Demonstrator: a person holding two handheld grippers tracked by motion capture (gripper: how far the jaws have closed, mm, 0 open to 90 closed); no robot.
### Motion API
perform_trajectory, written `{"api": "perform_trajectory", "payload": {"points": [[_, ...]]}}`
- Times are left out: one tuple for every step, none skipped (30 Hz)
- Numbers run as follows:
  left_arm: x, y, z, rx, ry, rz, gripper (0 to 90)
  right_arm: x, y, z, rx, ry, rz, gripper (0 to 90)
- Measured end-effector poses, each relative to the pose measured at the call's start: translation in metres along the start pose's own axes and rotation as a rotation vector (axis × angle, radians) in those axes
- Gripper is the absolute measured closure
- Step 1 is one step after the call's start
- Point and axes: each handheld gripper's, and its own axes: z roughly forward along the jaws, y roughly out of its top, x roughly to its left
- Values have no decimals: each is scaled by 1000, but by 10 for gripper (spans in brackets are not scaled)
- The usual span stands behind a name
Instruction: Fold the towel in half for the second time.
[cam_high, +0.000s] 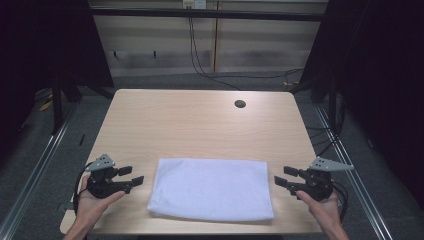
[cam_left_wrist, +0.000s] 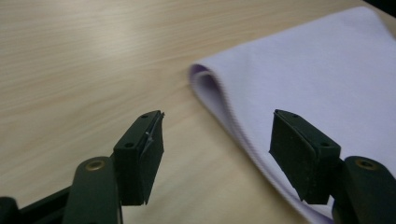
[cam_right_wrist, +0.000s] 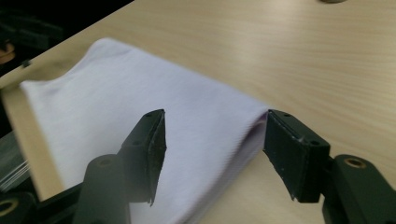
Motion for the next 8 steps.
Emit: {"api": "perform_trajectory", "payload": {"points": [[5, -2, 1, -13, 11, -31, 332, -6, 0, 0, -10, -24, 5, 358], [10, -6, 1, -31, 18, -88, 332, -10, 0, 0, -14, -36, 13, 354], [14, -10, 0, -32, 40, -114, 329, -17, -1, 0, -26, -57, 8, 349], [15, -12, -1, -29, 68, -105, 313, -25, -5, 0, -43, -102, 14, 327], [17, -15, -3, -37, 78, -114, 304, -31, -8, 1, -39, -101, 39, 315], [18, -17, -5, -40, 74, -122, 297, -35, -10, 1, -29, -104, 46, 311], [18, -18, -6, -33, 78, -116, 277, -35, -12, 0, -35, -127, 43, 301], [17, -19, -6, -30, 79, -108, 252, -36, -13, -1, -36, -137, 41, 292]]}}
